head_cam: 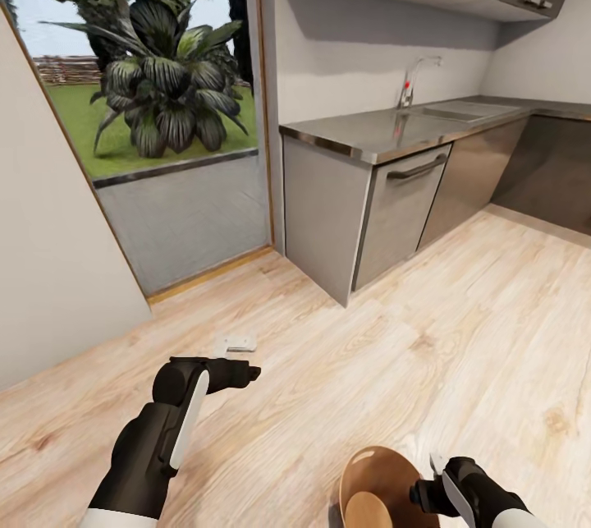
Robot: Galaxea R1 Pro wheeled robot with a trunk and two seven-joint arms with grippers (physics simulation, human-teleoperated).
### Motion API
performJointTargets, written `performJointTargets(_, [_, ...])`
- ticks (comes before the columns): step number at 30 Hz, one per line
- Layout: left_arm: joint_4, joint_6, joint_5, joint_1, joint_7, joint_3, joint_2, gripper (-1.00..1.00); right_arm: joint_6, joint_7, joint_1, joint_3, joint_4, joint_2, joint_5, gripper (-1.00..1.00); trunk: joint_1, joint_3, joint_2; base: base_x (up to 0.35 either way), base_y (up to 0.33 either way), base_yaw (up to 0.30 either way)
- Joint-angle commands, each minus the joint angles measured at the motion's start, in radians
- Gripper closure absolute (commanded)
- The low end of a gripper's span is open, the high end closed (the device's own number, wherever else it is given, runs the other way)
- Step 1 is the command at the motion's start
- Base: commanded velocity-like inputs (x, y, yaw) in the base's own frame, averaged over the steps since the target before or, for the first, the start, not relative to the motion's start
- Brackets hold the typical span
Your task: Put the three can of soda from the living room inside the tash can in the kitchen.
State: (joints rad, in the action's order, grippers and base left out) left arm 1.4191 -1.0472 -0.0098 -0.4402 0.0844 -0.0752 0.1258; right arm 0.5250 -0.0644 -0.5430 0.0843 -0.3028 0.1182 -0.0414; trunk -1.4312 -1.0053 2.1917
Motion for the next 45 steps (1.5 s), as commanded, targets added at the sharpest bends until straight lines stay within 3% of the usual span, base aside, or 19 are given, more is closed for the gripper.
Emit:
performJointTargets(1, [0.000, 0.000, 0.000, 0.000, 0.000, 0.000, 0.000, -1.00, 0.000, 0.000, 0.000, 0.000, 0.000, 0.000, 0.000, -1.00, -0.004, -0.003, 0.007, 0.000, 0.000, 0.000])
performJointTargets(11, [0.000, 0.000, -0.001, 0.000, 0.000, 0.000, 0.001, -1.00, 0.002, 0.000, 0.000, -0.001, 0.001, 0.000, 0.000, -1.00, -0.042, -0.035, 0.077, 0.000, 0.000, 0.000])
performJointTargets(28, [0.000, 0.000, -0.001, 0.000, 0.000, 0.000, 0.001, -1.00, 0.003, 0.001, 0.000, -0.004, 0.001, 0.000, 0.000, -1.00, -0.042, -0.035, 0.077, 0.000, 0.000, 0.000])
performJointTargets(32, [0.000, 0.000, -0.001, 0.000, 0.000, 0.000, 0.001, -1.00, 0.003, 0.001, 0.000, -0.004, 0.001, 0.000, 0.000, -1.00, -0.058, -0.047, 0.105, 0.000, 0.000, 0.000])
performJointTargets(36, [0.000, 0.000, 0.000, 0.000, 0.000, 0.000, 0.001, -1.00, 0.003, 0.000, 0.000, -0.005, 0.001, 0.000, 0.000, -1.00, -0.058, -0.047, 0.105, 0.000, 0.000, 0.000])
performJointTargets(37, [0.000, 0.000, 0.000, 0.000, 0.000, 0.000, 0.001, -1.00, 0.003, 0.000, 0.000, -0.005, 0.001, 0.000, 0.000, 1.00, -0.058, -0.047, 0.105, 0.000, 0.000, 0.000])
performJointTargets(45, [0.000, 0.000, 0.000, 0.000, 0.001, -0.001, 0.001, -1.00, 0.002, 0.000, 0.000, -0.006, 0.000, 0.000, 0.000, 1.00, -0.058, -0.047, 0.105, 0.000, 0.000, 0.000])
